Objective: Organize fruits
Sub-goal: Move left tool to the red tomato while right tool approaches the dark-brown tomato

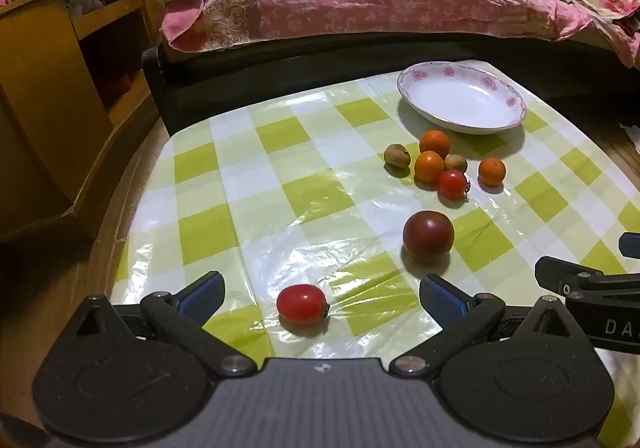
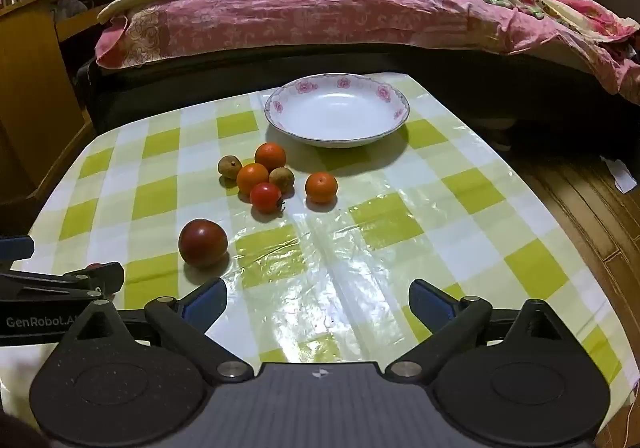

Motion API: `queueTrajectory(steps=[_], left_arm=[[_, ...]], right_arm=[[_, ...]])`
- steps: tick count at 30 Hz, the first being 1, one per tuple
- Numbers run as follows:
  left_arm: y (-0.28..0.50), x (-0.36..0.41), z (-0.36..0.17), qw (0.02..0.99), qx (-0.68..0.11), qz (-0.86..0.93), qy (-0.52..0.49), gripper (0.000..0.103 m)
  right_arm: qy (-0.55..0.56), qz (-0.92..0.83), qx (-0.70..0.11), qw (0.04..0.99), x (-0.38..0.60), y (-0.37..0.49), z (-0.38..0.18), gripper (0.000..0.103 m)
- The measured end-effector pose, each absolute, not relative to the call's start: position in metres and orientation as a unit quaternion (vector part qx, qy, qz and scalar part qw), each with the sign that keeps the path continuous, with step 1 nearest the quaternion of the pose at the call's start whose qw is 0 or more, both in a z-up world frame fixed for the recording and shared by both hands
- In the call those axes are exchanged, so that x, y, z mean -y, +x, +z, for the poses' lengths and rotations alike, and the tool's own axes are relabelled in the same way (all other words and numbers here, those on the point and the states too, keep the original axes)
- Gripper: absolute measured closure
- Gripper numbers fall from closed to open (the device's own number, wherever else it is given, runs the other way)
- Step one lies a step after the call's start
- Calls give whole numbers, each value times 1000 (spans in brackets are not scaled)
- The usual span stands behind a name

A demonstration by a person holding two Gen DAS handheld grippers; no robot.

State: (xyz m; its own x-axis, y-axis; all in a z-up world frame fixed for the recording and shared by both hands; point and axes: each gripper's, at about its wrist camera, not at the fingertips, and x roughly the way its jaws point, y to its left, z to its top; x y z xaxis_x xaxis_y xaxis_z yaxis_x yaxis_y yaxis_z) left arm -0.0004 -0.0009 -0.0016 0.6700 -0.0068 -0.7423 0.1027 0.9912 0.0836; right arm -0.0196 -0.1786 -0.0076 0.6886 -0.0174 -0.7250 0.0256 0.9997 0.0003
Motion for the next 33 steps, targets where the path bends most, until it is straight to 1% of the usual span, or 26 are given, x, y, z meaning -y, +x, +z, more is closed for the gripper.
queueTrajectory(steps=[5,14,22,25,33], left_arm=[[-2,6,-1,908,-413,-20,70,0],[-1,0,-6,903,-425,-18,59,0],[0,-1,-7,902,-427,-15,60,0],[1,-2,-8,902,-428,-14,59,0],[0,-4,-8,903,-426,-12,60,0]], right_arm=[[6,-1,-396,918,176,-18,-9,14],[3,6,-407,914,170,-19,-14,18],[6,12,-412,911,168,-18,-16,19],[9,19,-413,911,166,-18,-16,22],[14,33,-418,908,163,-16,-16,27]])
